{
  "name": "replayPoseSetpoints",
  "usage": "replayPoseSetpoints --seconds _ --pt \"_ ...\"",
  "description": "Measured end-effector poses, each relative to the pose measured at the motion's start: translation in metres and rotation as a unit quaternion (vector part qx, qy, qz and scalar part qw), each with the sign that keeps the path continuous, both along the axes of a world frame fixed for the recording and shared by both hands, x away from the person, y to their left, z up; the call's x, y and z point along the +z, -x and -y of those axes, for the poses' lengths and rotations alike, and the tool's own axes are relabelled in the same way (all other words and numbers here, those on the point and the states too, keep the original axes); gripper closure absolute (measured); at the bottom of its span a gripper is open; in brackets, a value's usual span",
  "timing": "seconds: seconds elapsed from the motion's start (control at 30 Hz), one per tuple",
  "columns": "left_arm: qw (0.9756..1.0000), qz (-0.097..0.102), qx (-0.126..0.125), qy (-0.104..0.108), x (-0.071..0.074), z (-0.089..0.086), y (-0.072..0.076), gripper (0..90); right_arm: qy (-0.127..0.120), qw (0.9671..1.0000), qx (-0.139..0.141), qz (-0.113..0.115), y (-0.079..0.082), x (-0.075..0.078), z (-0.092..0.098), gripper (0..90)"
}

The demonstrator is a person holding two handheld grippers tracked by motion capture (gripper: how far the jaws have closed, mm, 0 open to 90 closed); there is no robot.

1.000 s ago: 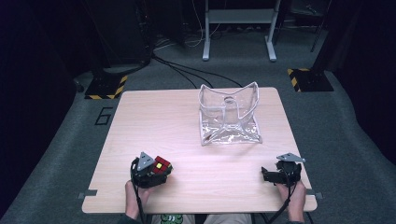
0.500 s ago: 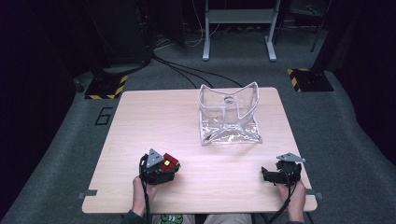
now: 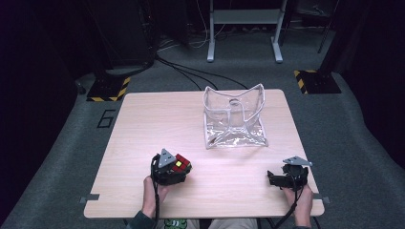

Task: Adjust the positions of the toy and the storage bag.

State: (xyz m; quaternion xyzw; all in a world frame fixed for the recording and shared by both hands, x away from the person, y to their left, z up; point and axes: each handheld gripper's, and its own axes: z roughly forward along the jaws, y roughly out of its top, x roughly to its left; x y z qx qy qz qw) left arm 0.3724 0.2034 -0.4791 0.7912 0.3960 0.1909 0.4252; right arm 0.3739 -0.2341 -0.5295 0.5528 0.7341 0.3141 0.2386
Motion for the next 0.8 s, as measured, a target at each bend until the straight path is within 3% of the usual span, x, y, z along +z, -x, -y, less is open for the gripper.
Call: replayPoseSetpoints --seconds 0.5,0.8 --pt "0.9996 -0.013 -0.025 -0.001 -0.008 0.025 -0.014 33.5 0.000 1.0000 0.000 0.000 0.000 0.000 0.000 3.9" --pt "0.9988 -0.021 -0.044 -0.005 -0.014 0.041 -0.015 33.5 0.000 1.0000 0.001 0.001 0.000 0.000 0.000 4.1"
